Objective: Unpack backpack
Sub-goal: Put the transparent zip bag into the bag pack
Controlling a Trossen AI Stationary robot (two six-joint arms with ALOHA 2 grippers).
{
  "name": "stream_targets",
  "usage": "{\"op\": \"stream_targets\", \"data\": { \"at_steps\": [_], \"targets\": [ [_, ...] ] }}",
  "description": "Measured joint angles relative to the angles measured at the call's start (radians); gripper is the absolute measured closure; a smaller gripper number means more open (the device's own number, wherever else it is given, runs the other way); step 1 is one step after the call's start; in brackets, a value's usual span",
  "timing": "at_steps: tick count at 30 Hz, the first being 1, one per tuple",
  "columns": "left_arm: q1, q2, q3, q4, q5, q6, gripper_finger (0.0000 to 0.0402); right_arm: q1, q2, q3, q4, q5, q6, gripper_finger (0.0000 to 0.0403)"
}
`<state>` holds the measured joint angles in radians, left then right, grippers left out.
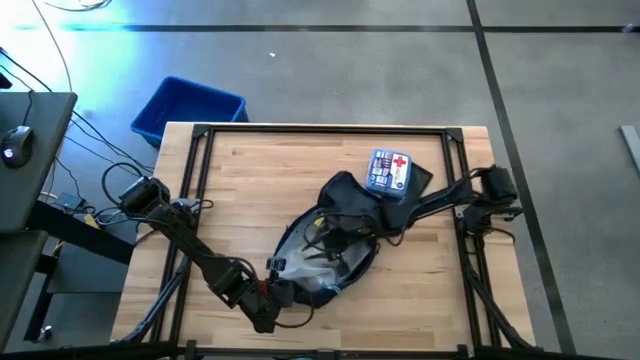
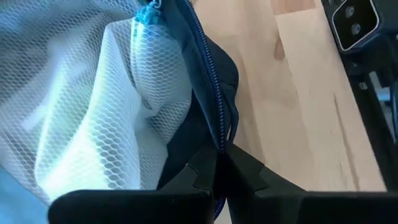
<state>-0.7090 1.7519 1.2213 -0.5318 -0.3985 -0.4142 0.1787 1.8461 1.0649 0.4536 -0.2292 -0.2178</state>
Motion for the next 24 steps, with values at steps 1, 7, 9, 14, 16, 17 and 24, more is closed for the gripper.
{"op": "stream_targets", "data": {
  "at_steps": [1,7,9,14,16,17,24],
  "targets": [
    [-0.001,0.000,0.000,0.000,0.000,0.019,0.0401,0.000,0.027,0.000,0.052,-0.029,0.016,0.0316],
    [-0.001,0.000,0.000,-0.003,-0.007,0.101,0.0401,-0.002,0.220,0.139,0.035,-0.084,0.057,0.0316],
    [0.001,0.000,0.000,-0.007,-0.007,0.111,0.0401,-0.002,0.280,0.224,-0.104,-0.102,0.025,0.0316],
    [-0.003,0.000,0.000,-0.054,-0.008,0.083,0.0401,-0.001,0.371,0.417,-0.528,-0.073,-0.076,0.0328],
    [-0.014,0.000,0.003,-0.093,-0.010,0.067,0.0401,-0.001,0.383,0.444,-0.630,-0.034,-0.079,0.0343],
    [-0.022,0.000,0.009,-0.131,-0.007,0.056,0.0401,-0.003,0.383,0.447,-0.656,-0.025,-0.078,0.0351],
    [-0.063,-0.002,0.077,-0.312,-0.116,0.013,0.0401,-0.015,0.383,0.446,-0.699,-0.033,-0.074,0.0400]
  ]
}}
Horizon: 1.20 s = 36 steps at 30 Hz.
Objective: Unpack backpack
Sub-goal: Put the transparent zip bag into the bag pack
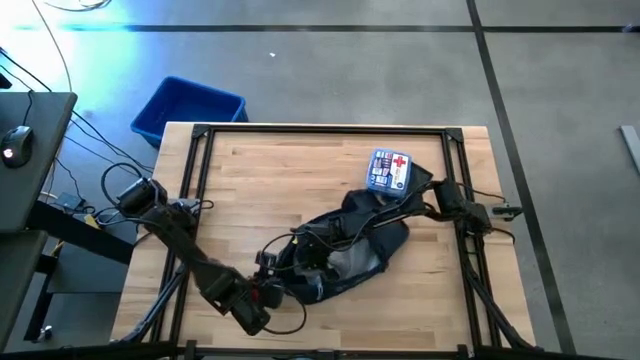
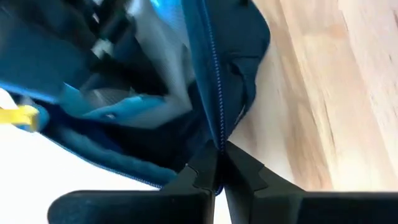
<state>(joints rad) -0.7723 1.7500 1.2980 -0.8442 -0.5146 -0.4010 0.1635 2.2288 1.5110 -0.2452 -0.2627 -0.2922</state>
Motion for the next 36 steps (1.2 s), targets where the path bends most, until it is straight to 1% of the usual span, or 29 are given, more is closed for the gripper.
{"op": "stream_targets", "data": {
  "at_steps": [6,10,15,18,23,26,29,31,33,36],
  "targets": [
    [-0.003,-0.001,0.018,0.042,-0.124,0.091,0.0401,0.005,0.003,-0.004,0.174,0.002,0.070,0.0394],
    [-0.001,-0.001,0.018,0.047,-0.144,0.090,0.0401,0.005,0.003,-0.004,0.235,0.003,0.111,0.0393],
    [-0.005,-0.001,0.018,0.072,-0.146,0.058,0.0401,-0.008,-0.044,-0.004,0.175,-0.004,0.108,0.0392],
    [-0.009,-0.001,0.010,0.114,-0.149,0.044,0.0401,-0.017,-0.093,-0.004,0.161,-0.002,0.108,0.0379],
    [-0.015,0.008,0.008,0.127,-0.149,0.009,0.0401,-0.031,-0.203,-0.004,0.051,0.063,0.093,0.0342],
    [-0.020,0.019,0.008,0.126,-0.143,-0.018,0.0401,-0.036,-0.254,-0.006,-0.060,0.103,0.116,0.0336],
    [-0.027,0.024,0.008,0.130,-0.127,-0.044,0.0401,-0.037,-0.257,-0.066,-0.110,0.107,0.147,0.0346],
    [-0.027,0.026,0.007,0.134,-0.114,-0.065,0.0401,-0.036,-0.253,-0.139,-0.106,0.105,0.179,0.0356],
    [-0.030,0.026,0.007,0.148,-0.092,-0.098,0.0401,-0.030,-0.252,-0.226,-0.040,0.107,0.195,0.0367],
    [-0.029,0.026,0.007,0.195,-0.037,-0.142,0.0401,-0.018,-0.249,-0.326,0.152,0.136,0.197,0.0382]
  ]
}}
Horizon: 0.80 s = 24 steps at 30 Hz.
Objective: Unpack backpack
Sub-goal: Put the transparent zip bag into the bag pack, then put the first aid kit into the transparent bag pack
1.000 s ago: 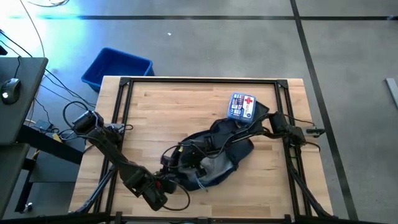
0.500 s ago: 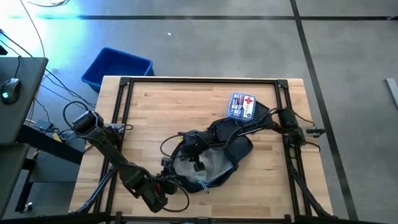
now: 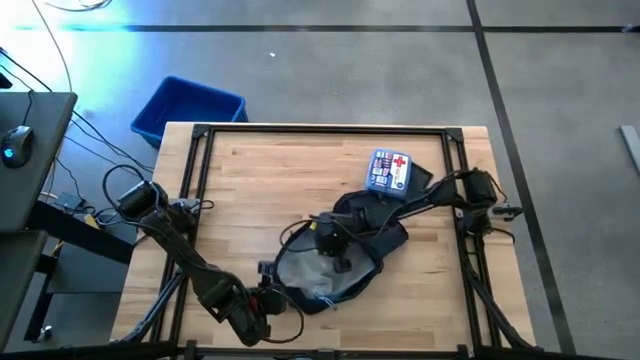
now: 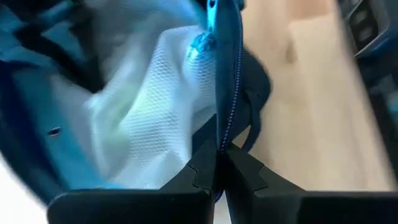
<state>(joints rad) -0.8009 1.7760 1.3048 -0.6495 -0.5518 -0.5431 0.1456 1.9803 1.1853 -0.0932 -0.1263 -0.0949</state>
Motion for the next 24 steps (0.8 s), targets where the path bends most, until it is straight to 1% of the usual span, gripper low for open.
{"op": "stream_targets", "data": {
  "at_steps": [3,6,8,10,12,14,17,20,22,24],
  "targets": [
    [0.007,0.009,0.000,0.118,0.018,0.010,0.0401,0.011,0.027,-0.012,0.143,0.007,-0.061,0.0392],
    [0.030,0.037,0.000,0.261,-0.008,0.084,0.0401,0.016,0.060,0.055,0.185,0.039,-0.195,0.0398],
    [0.055,0.067,0.000,0.359,-0.035,0.134,0.0401,0.019,0.065,0.117,0.154,0.127,-0.285,0.0398],
    [0.084,0.100,0.000,0.437,-0.046,0.153,0.0401,0.022,0.061,0.179,0.099,0.198,-0.333,0.0398],
    [0.116,0.131,0.000,0.488,-0.035,0.152,0.0398,0.021,0.040,0.233,-0.005,0.231,-0.336,0.0398],
    [0.136,0.152,0.000,0.506,0.016,0.153,0.0386,0.018,0.006,0.278,-0.112,0.231,-0.333,0.0398],
    [0.157,0.164,0.000,0.510,0.101,0.141,0.0354,0.018,-0.060,0.286,-0.262,0.231,-0.302,0.0398],
    [0.157,0.159,0.000,0.514,0.183,0.120,0.0313,0.019,-0.139,0.240,-0.357,0.231,-0.253,0.0398],
    [0.151,0.155,0.000,0.529,0.221,0.118,0.0288,0.021,-0.204,0.184,-0.366,0.231,-0.209,0.0398],
    [0.149,0.153,0.000,0.530,0.240,0.105,0.0267,0.021,-0.278,0.100,-0.351,0.234,-0.149,0.0398]
  ]
}}
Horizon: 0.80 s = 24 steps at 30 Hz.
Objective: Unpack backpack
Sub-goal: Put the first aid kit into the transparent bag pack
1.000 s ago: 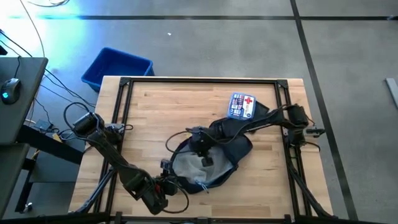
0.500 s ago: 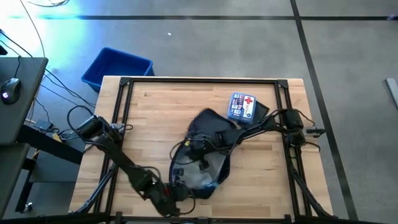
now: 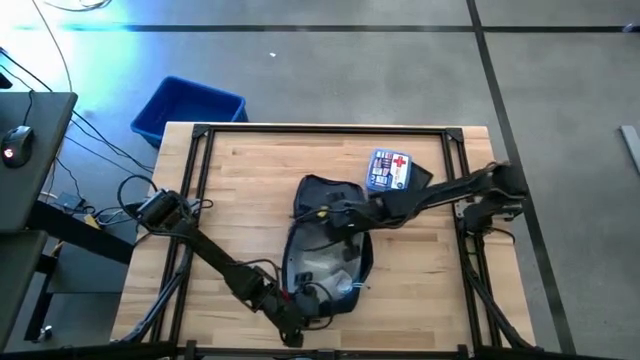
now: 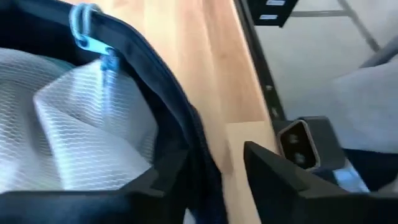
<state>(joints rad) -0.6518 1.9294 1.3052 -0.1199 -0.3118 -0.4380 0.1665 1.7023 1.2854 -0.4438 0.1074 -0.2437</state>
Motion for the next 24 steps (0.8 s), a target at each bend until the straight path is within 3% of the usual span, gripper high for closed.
{"op": "stream_targets", "data": {
  "at_steps": [3,5,7,9,12,16,21,24],
  "targets": [
    [-0.001,-0.001,0.000,-0.010,0.016,-0.076,0.0246,-0.008,-0.108,-0.154,0.003,0.060,0.110,0.0398],
    [0.009,-0.001,0.002,-0.014,0.024,-0.067,0.0241,-0.021,-0.189,-0.257,-0.003,0.166,0.190,0.0398],
    [0.026,-0.001,0.016,-0.018,-0.019,-0.016,0.0240,-0.038,-0.262,-0.353,0.004,0.279,0.285,0.0398],
    [0.048,-0.002,0.026,0.005,-0.115,0.032,0.0242,-0.065,-0.316,-0.440,0.002,0.329,0.376,0.0398],
    [0.083,-0.004,0.027,0.003,-0.201,0.048,0.0246,-0.103,-0.370,-0.541,0.048,0.274,0.500,0.0398],
    [0.149,-0.003,0.026,0.002,-0.193,0.112,0.0249,-0.122,-0.367,-0.661,0.204,0.180,0.601,0.0398],
    [0.276,0.002,0.021,0.008,-0.216,0.208,0.0250,-0.128,-0.274,-0.727,0.529,0.152,0.573,0.0398],
    [0.368,0.004,-0.006,-0.002,-0.143,0.204,0.0250,-0.148,-0.180,-0.685,0.671,0.161,0.488,0.0398]
  ]
}}
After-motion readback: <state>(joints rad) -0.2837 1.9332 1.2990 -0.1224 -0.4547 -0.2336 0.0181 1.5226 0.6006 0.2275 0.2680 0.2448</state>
